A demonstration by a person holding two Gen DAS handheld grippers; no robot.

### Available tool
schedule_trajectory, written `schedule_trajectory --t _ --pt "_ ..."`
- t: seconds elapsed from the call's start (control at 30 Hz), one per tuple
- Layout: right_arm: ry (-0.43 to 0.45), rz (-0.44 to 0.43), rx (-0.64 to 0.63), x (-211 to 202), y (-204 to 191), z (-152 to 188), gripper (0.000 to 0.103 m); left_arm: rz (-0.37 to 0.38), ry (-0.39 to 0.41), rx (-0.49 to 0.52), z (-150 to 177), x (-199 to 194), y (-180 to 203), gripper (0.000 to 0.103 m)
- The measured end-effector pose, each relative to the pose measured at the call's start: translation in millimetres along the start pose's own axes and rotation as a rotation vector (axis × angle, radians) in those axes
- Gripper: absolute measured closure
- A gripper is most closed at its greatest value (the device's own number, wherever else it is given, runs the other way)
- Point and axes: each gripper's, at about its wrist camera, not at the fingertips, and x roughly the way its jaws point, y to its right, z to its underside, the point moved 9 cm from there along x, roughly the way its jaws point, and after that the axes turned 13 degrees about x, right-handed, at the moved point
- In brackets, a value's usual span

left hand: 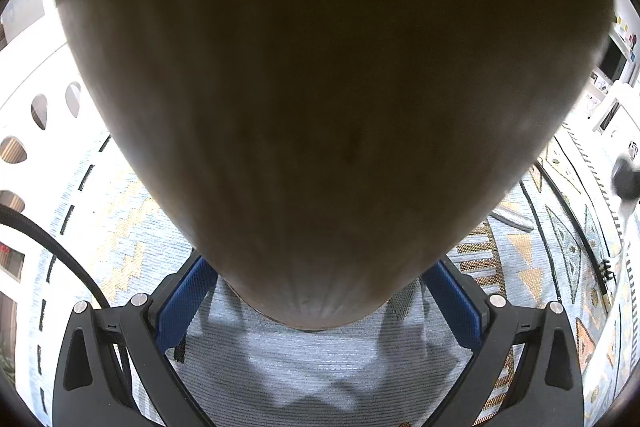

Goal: Organize utensils

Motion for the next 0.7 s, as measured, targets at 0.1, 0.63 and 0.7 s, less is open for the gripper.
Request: schedule_trajectory --t 0.1,0.63,0.7 --pt "0.075 -0.052 -0.008 -25.1 -10.0 -8.3 0.1 0.0 0.0 0.0 0.0 0.0 0.0 0.001" --pt "0.656 -0.27 -0.154 -226.0 -151.4 -93.2 0.1 0.0 0.0 0.0 -0.1 0.1 0.2 0.001" --pt "0.669 -0.339 -0.192 -238.6 -180.4 -88.9 0.1 0.0 0.0 0.0 0.0 0.0 0.2 0.001"
